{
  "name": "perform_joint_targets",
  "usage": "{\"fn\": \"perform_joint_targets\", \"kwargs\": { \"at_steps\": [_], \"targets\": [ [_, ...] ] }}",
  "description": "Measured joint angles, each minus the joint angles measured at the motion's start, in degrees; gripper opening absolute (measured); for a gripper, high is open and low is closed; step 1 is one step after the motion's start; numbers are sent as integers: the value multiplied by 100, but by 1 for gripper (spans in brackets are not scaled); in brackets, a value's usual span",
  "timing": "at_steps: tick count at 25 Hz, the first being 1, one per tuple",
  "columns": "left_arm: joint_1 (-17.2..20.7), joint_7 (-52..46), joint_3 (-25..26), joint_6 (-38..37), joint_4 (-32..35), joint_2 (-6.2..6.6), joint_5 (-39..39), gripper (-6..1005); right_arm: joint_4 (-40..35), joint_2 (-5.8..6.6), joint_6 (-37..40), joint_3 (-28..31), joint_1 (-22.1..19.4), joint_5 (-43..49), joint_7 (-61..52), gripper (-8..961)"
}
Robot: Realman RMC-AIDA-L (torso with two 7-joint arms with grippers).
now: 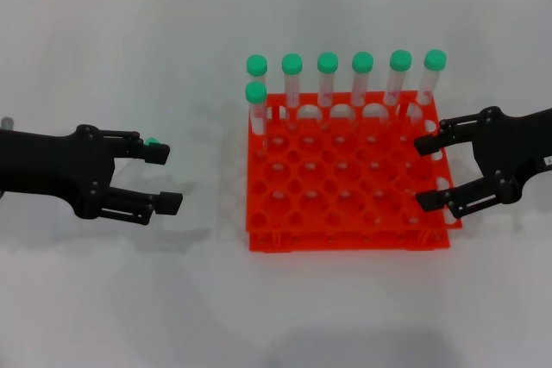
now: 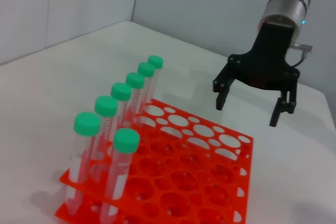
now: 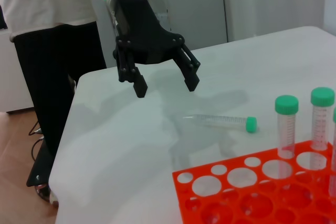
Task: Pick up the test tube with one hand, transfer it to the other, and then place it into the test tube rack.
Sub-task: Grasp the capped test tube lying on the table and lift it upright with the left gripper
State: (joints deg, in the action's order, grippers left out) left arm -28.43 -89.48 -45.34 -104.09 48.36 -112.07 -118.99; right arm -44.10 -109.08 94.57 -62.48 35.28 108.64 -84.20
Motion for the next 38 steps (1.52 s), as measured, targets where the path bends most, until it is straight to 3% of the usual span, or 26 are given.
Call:
{"fn": "perform_joint_targets", "kwargs": {
  "at_steps": [19,25,31,38],
  "targets": [
    [-10,-260,-20,103,66,-24,-11,821,-28,-35,-32,0,-13,25,28,805],
    [47,-1396,-5,235,773,-128,-7,820,-28,-35,-142,8,-38,9,35,803],
    [-16,-2742,-40,115,1448,-149,-403,819,-28,-34,-327,9,-28,2,35,801],
    [-423,-4293,-44,103,1712,-48,-1508,818,-99,-77,-382,9,10,31,61,799]
  ]
}}
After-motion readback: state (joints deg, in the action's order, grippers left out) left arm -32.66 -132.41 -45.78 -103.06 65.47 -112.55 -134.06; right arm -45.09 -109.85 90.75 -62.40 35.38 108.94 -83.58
